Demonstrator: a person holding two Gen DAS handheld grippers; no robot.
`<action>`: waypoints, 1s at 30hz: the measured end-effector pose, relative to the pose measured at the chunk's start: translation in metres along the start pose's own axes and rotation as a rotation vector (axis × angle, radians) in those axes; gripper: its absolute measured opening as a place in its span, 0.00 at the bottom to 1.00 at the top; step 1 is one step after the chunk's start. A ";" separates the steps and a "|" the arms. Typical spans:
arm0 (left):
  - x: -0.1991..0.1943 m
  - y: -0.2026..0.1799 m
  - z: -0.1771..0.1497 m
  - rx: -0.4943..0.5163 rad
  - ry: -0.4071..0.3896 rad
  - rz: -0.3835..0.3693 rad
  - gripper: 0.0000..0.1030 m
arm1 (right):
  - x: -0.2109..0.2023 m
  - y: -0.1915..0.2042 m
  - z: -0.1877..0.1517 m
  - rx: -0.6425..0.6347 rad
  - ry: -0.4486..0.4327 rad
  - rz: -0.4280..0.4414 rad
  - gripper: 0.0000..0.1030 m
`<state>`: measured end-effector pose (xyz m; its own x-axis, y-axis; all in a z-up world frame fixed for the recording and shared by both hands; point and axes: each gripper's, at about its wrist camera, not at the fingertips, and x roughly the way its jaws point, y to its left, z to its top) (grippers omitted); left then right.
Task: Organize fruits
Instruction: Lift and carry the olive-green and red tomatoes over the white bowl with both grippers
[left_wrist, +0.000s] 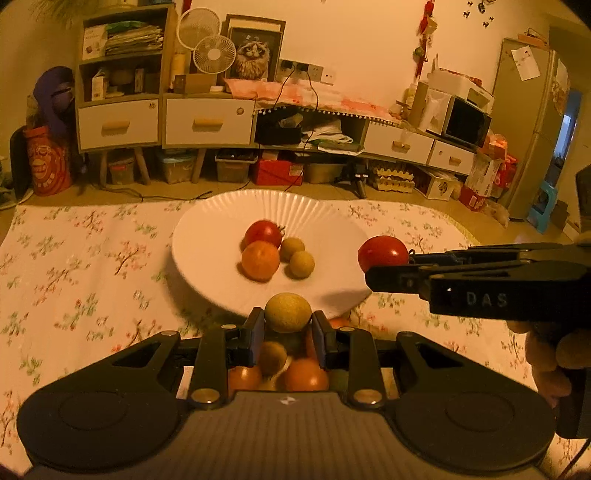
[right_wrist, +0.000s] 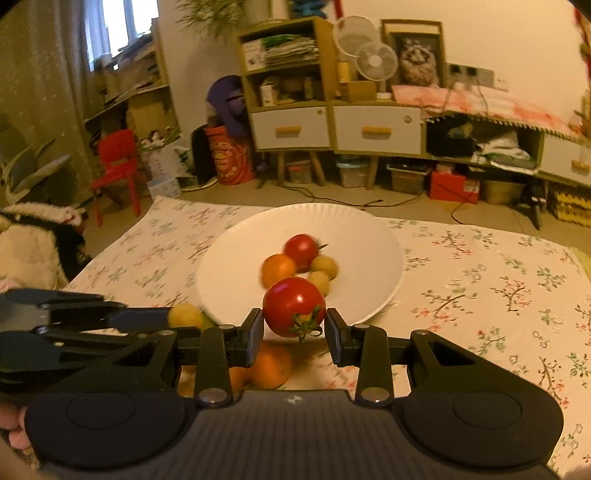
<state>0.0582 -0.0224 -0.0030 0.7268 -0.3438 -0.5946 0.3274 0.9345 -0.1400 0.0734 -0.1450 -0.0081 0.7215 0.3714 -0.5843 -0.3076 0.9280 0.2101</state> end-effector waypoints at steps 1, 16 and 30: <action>0.003 -0.001 0.002 0.002 -0.002 -0.001 0.18 | 0.002 -0.003 0.002 0.009 0.002 -0.003 0.32; 0.052 -0.009 0.018 0.021 0.054 0.038 0.19 | 0.042 -0.014 0.016 -0.028 0.066 -0.028 0.32; 0.065 -0.004 0.018 0.004 0.074 0.036 0.19 | 0.060 -0.017 0.024 -0.033 0.099 -0.047 0.32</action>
<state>0.1155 -0.0503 -0.0268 0.6916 -0.3019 -0.6561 0.3040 0.9457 -0.1146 0.1367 -0.1376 -0.0277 0.6712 0.3218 -0.6677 -0.2967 0.9422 0.1558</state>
